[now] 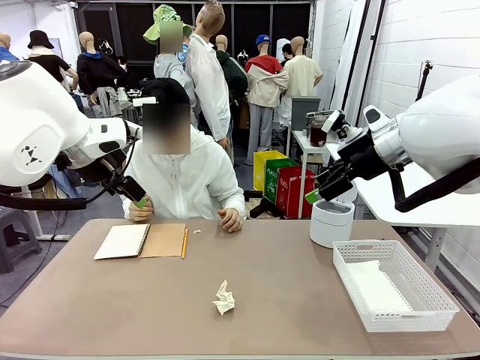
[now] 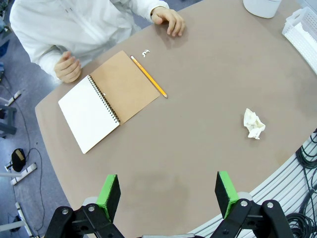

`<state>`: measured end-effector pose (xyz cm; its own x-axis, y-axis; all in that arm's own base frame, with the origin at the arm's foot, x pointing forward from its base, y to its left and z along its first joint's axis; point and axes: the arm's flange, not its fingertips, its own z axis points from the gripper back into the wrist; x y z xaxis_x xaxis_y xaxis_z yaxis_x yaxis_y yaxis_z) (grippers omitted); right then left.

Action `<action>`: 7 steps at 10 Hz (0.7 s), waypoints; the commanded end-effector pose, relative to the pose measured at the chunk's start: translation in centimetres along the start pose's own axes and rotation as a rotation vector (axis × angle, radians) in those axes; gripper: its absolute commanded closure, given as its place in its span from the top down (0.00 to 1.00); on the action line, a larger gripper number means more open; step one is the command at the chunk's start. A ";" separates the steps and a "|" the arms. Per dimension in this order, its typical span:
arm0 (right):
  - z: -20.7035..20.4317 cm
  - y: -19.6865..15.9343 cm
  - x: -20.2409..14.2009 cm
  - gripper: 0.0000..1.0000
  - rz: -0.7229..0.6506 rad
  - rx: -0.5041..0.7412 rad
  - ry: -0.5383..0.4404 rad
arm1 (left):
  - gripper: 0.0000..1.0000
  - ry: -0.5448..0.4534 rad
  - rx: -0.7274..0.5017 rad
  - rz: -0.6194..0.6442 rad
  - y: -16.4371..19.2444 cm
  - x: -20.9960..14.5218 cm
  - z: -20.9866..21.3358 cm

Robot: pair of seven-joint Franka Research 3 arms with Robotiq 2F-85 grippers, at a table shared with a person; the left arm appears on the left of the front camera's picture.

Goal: Sort the paper based on its condition.
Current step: If a person hands you a paper, place it in the Organizing basket , and if it's crumpled, put it in the Trash can.

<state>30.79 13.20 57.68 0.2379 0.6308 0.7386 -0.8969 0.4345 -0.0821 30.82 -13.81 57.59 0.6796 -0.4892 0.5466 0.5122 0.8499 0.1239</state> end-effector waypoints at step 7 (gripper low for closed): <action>-11.4 3.3 5.5 1.00 0.232 0.076 0.296 | 1.00 0.000 -0.001 0.001 0.1 -0.1 0.0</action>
<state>32.49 24.51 53.81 0.1294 0.8497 0.5111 -0.9602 0.2360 -0.1492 30.82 -13.83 57.58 0.6795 -0.4896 0.5464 0.5124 0.8497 0.1241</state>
